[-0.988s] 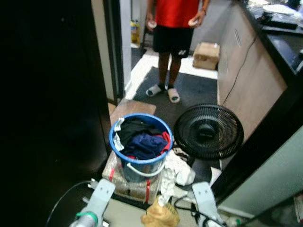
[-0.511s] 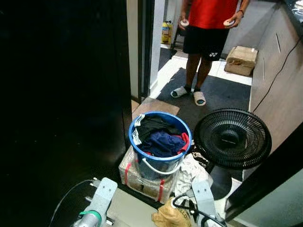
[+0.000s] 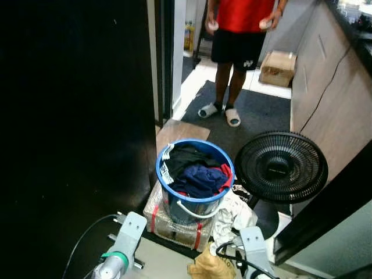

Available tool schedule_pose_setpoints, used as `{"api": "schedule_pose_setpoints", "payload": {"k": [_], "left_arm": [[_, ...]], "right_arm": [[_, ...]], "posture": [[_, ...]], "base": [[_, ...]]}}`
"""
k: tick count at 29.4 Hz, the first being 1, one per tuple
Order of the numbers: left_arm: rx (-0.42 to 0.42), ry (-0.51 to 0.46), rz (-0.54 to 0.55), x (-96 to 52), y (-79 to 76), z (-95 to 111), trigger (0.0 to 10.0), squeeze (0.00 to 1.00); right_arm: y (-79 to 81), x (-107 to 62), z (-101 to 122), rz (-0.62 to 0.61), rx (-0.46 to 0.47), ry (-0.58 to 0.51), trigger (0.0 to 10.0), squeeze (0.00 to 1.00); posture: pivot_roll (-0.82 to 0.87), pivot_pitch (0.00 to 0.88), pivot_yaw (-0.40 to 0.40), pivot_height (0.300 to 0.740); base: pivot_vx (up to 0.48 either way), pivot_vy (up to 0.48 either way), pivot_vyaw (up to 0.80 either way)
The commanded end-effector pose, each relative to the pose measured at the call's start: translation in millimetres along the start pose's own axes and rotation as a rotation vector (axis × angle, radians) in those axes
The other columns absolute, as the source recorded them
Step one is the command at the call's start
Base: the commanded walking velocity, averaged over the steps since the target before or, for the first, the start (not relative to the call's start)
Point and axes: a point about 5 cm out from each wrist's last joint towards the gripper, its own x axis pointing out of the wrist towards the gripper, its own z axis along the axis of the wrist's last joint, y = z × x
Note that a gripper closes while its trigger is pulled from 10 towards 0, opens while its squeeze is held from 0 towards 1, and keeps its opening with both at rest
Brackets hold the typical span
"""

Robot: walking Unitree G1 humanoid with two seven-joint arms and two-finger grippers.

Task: Clothes washing

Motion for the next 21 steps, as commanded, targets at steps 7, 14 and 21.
{"api": "schedule_pose_setpoints", "payload": {"k": [7, 14, 21], "left_arm": [[0.006, 0.026, 0.007, -3.6, 3.6, -8.5, 10.0, 0.0], [0.001, 0.034, 0.011, -3.5, 3.9, -9.2, 10.0, 0.0], [-0.005, 0.041, 0.001, -3.4, 2.7, -9.8, 10.0, 0.0]], "right_arm": [[6.1, 0.5, 2.0, 0.018, 0.003, -0.006, 10.0, 0.0], [6.3, 0.9, 2.7, 0.019, 0.0, -0.006, 10.0, 0.0], [5.8, 0.8, 2.0, 0.02, -0.008, -0.001, 10.0, 0.0]], "posture": [[0.07, 0.0, 0.008, 0.74], [0.07, 0.0, 0.007, 0.74], [0.07, 0.0, 0.006, 0.74]], "base": [[0.405, 0.256, 0.0], [0.164, 0.112, 0.0], [0.0, 0.0, 0.0]]}}
